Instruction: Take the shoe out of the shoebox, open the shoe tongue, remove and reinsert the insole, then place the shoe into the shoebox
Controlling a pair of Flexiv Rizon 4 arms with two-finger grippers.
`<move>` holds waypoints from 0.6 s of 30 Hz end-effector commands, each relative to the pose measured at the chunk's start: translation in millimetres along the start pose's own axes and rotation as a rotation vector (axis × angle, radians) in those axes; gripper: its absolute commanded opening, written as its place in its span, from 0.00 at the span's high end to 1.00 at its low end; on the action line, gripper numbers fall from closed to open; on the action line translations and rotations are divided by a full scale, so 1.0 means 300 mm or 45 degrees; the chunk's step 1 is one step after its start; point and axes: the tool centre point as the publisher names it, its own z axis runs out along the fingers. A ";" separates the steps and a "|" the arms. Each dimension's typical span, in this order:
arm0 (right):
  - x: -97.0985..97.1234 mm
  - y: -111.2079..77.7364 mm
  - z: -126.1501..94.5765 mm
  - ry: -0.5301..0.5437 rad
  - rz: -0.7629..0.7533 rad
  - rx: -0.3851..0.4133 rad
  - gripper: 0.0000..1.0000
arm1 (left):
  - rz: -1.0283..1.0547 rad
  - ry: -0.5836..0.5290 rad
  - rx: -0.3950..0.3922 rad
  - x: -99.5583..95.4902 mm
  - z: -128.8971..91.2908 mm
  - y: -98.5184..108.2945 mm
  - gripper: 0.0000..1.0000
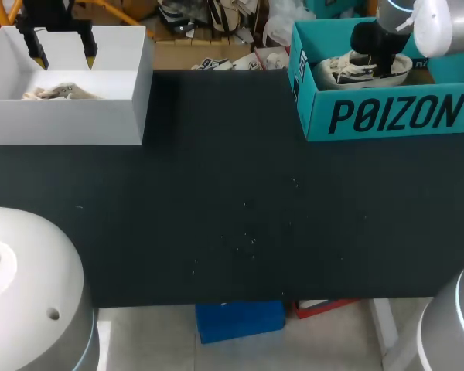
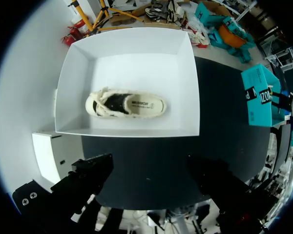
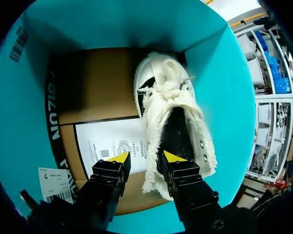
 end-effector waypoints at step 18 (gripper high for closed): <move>-0.025 0.020 0.186 -0.035 0.025 0.020 1.00 | -0.001 -0.002 -0.002 0.001 -0.002 0.001 0.00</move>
